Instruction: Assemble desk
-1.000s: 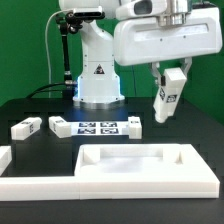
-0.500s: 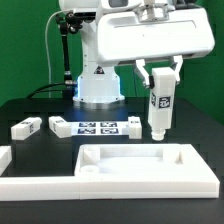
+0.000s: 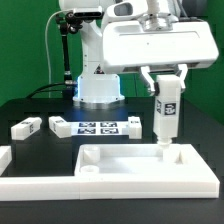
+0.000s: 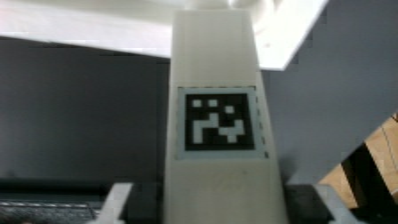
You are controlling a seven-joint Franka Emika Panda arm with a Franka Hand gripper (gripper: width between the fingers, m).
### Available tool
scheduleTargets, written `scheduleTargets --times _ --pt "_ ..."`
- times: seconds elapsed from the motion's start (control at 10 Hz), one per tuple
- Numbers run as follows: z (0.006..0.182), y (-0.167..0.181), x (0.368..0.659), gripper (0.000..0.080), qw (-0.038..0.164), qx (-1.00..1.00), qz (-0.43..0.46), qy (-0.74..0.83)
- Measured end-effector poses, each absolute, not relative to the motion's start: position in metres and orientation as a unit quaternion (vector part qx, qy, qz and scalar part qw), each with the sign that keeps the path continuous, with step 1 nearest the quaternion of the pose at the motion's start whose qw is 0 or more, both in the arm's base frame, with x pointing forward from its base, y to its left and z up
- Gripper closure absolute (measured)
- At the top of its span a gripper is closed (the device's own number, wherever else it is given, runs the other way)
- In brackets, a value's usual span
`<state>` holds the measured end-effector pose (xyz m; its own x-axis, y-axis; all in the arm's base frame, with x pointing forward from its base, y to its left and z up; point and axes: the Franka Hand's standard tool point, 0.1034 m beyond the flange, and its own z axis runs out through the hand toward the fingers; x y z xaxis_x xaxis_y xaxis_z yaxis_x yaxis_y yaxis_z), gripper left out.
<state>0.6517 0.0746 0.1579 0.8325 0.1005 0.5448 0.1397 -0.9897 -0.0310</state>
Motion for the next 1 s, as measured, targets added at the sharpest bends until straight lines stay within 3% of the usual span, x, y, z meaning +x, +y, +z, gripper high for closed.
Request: scheduleTargets --times 0.2,0.5,0.7,1.0 --pt "0.15 0.1 0.656 0.0509 0.041 -0.949 -0.308 -0.052" --pt "0.147 0.097 0.655 0.0509 0.037 -0.95 -0.304 -0.057" --pt "0.129 0.106 0.647 0.0509 0.029 -0.944 -0.323 -0.066" --pt "0.126 0.103 0.65 0.0509 0.027 -0.943 -0.324 -0.065"
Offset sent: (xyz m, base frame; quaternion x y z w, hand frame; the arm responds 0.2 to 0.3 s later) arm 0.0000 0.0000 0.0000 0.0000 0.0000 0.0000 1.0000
